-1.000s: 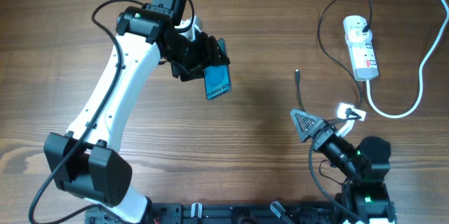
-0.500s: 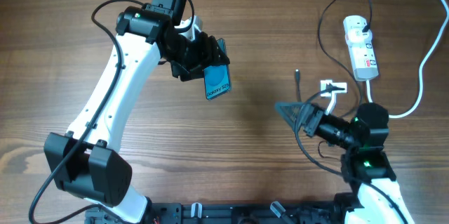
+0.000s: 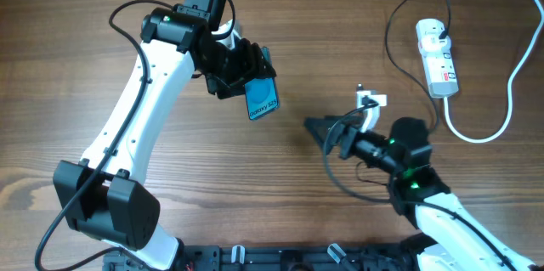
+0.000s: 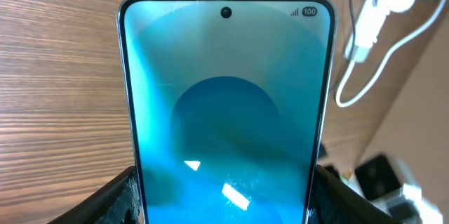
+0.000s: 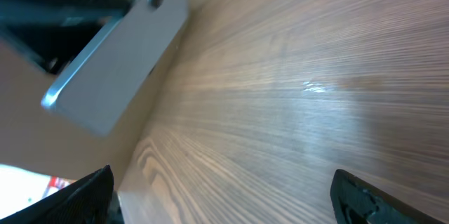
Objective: Plug charger to phone and switch on socket
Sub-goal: 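Bring the plug toward the phone's bottom port held by left gripper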
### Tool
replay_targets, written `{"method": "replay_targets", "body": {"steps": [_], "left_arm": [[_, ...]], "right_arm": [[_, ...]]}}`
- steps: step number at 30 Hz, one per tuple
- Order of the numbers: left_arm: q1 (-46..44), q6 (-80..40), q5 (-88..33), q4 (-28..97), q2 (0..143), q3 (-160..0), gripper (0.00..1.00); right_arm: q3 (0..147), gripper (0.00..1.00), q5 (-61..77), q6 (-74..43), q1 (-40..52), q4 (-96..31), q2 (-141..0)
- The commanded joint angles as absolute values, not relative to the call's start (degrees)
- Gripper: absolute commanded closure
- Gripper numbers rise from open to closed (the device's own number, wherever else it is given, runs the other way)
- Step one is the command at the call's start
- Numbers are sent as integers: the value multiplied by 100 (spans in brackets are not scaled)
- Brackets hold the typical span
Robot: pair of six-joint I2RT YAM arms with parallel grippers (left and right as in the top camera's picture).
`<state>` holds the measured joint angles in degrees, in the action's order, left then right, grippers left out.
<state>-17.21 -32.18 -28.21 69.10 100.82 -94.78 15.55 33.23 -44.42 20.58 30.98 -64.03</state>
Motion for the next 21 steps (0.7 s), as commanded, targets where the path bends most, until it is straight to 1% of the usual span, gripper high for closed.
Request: {"method": "replay_targets", "body": {"steps": [1, 2, 5, 10, 21], "left_arm": [[-1721, -3697, -2346, 6790, 9977, -9601, 38], [-1721, -3828, -2228, 6720, 9977, -9601, 39], [-1765, -4261, -1920, 6394, 9983, -9601, 39], [-1953, -4296, -1721, 6243, 10020, -9561, 39], [-2296, -4630, -1531, 6051, 10020, -9559, 40]], "right_arm": [[1634, 1, 1994, -4519, 2665, 3148, -6440], [1634, 1, 1680, -4521, 2891, 3216, -6440], [1634, 1, 1332, -4641, 3286, 3677, -6440], [1634, 1, 1184, -5301, 3310, 4125, -6440], [1634, 2, 1140, -5441, 3321, 4698, -6536]]}}
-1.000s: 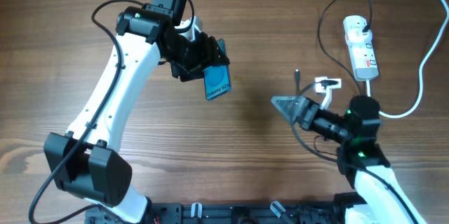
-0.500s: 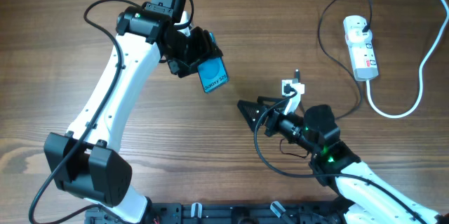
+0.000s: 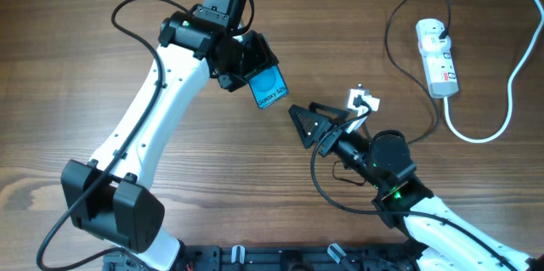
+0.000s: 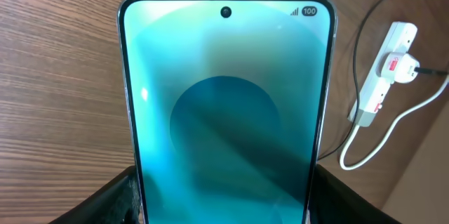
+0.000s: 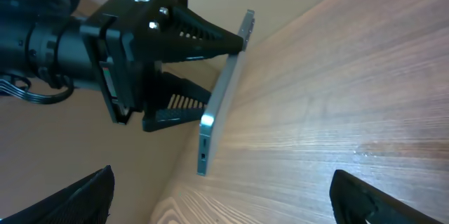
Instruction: Plug charger to phone and switch on socket
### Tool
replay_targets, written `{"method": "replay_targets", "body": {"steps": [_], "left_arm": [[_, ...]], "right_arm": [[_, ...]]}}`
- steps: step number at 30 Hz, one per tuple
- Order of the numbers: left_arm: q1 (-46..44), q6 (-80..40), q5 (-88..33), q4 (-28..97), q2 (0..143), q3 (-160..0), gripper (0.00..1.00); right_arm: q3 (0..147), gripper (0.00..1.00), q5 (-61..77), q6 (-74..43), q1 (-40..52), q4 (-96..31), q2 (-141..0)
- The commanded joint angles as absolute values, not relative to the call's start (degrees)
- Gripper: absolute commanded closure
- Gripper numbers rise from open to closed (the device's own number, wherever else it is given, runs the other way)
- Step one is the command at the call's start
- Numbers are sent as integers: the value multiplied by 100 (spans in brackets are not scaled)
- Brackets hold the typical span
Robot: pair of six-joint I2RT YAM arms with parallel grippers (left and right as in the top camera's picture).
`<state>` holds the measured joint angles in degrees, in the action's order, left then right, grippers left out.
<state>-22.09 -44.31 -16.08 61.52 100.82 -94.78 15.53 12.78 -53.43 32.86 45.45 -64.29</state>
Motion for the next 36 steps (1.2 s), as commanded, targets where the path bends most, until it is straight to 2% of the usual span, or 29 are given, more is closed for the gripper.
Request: {"method": "replay_targets", "body": {"steps": [1, 5, 15, 21, 24, 29, 36], "left_arm": [[-2322, -4729, -1511, 6036, 10020, -9559, 40], [-2484, -4899, -1490, 5824, 10020, -9559, 40], [-2932, -5496, -1243, 5590, 10020, -9559, 40], [-3142, -5496, -1160, 5524, 10020, -9559, 41], [-3140, -5494, -1164, 5527, 10020, -9559, 41], [-3142, -5496, -1173, 5542, 10020, -9559, 41], [-3157, -5542, -1258, 5599, 10020, -9559, 41]], "right_arm": [[1634, 2, 1138, -5443, 3321, 4783, -6600], [1636, 3, 1140, -5443, 3321, 5323, -6973], [2134, 9, 1109, -5568, 3354, 5653, -7872], [2324, 18, 864, -5572, 3391, 5636, -8038], [2324, 27, 714, -5638, 3391, 5638, -8038], [2324, 36, 489, -5721, 3391, 5636, -8038], [2324, 41, 301, -5872, 3391, 5634, -8042]]}}
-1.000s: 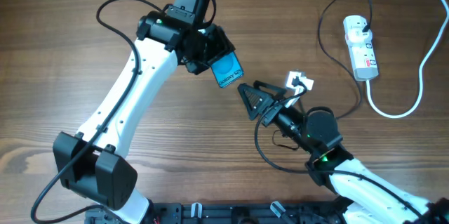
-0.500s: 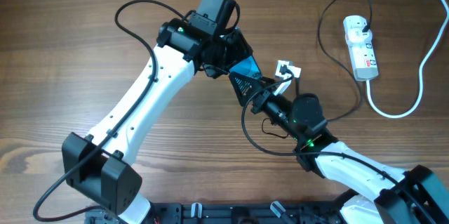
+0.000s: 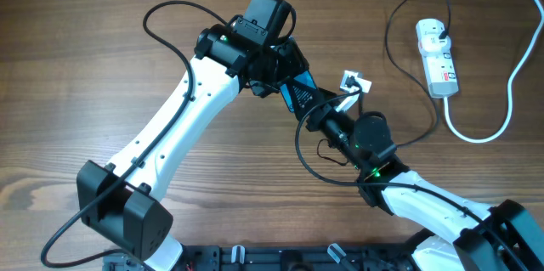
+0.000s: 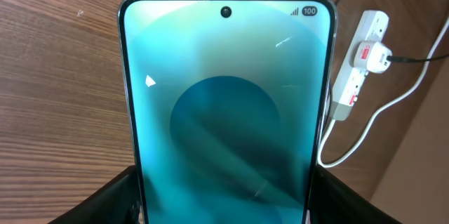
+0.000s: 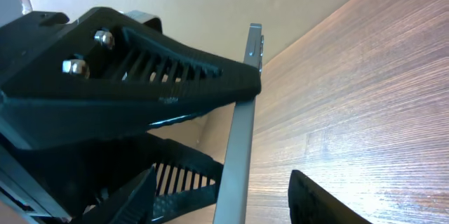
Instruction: Plug charger to phone and switch on socket
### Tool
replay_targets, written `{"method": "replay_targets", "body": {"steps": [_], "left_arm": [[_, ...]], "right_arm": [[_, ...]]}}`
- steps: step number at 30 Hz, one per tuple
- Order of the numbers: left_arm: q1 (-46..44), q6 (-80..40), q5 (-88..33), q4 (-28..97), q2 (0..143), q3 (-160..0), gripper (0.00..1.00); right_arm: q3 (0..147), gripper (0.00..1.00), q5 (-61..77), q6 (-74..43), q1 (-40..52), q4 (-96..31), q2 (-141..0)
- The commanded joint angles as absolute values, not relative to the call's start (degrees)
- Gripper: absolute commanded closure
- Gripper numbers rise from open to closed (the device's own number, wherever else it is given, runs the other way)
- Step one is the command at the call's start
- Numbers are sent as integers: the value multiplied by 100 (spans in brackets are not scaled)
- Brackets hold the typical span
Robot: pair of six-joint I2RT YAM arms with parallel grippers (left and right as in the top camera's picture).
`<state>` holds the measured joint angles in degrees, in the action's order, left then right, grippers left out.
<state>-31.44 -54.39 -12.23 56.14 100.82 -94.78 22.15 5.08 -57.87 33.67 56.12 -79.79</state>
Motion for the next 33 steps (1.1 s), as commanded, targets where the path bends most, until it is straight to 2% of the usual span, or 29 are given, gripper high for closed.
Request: {"method": "replay_targets", "body": {"steps": [1, 5, 27, 33], "left_arm": [[-3170, -5546, -1260, 5594, 10020, -9559, 41], [-3273, -5581, -1256, 5592, 10020, -9559, 41], [-3402, -5599, -1256, 5680, 10020, -9559, 40], [-3402, -5601, -1262, 5695, 10020, -9559, 40]], "right_arm": [[2327, 42, 276, -5872, 3391, 5634, -8042], [2324, 44, 257, -5913, 3391, 5634, -8042], [2324, 68, 349, -6167, 3391, 5483, -8042], [2324, 71, 480, -6176, 3391, 5509, -8042]]}}
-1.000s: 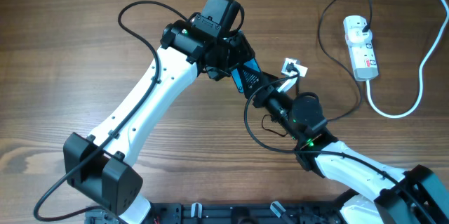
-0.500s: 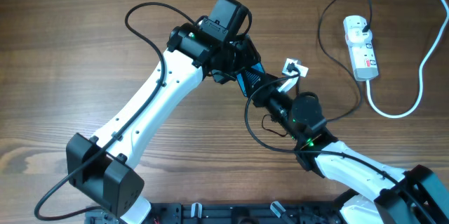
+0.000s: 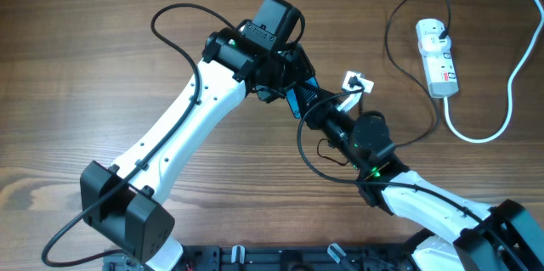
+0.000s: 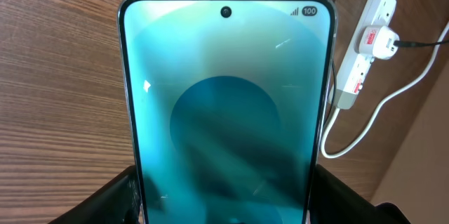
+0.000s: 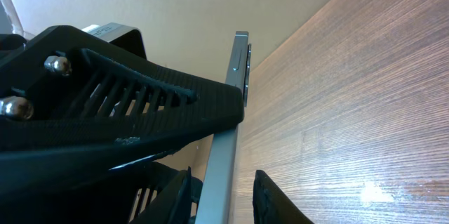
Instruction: Plug charger to phone and switch on socket
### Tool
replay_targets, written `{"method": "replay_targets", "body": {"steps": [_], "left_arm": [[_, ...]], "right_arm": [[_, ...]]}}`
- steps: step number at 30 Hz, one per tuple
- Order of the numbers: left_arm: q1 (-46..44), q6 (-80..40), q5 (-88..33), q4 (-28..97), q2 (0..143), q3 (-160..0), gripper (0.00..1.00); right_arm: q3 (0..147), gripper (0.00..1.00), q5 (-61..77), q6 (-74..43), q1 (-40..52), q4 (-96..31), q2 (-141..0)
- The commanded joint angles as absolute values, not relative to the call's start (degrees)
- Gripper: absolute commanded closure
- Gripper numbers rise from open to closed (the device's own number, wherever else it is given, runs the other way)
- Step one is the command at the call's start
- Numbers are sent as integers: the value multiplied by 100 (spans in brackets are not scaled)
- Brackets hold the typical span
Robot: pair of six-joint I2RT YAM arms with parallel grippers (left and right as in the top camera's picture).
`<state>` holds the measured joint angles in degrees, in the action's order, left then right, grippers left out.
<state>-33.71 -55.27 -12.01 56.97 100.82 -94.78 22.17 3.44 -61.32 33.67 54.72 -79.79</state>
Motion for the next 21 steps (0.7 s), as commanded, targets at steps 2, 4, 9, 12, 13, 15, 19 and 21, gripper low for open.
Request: {"method": "replay_targets", "body": {"steps": [2, 4, 9, 12, 13, 15, 19, 21], "left_arm": [[-3402, -5601, -1262, 5730, 10020, -9559, 40], [-3402, -5599, -1282, 5787, 10020, -9559, 39], [-3402, -5596, -1455, 5793, 10020, -9559, 38], [-3402, -5596, -1457, 5789, 10020, -9559, 38], [-3402, -5596, -1479, 5789, 10020, -9559, 38], [-3402, -5599, -1542, 5787, 10020, -9559, 38], [-3402, -5599, -1540, 5787, 10020, -9559, 38], [-3402, -5599, -1540, 5787, 10020, -9559, 36]], "right_arm": [[2324, 72, 510, -6202, 3391, 5533, -8042], [2324, 74, 628, -6208, 3391, 5645, -8042], [2324, 79, 915, -6176, 3391, 5697, -8042], [2324, 83, 1024, -6163, 3391, 5695, -8042], [2324, 84, 1028, -6165, 3391, 5697, -8042], [2324, 87, 1046, -6165, 3391, 5697, -8042], [2324, 92, 1094, -6169, 3391, 5706, -8042], [2324, 94, 1129, -6167, 3391, 5752, -8040]]}}
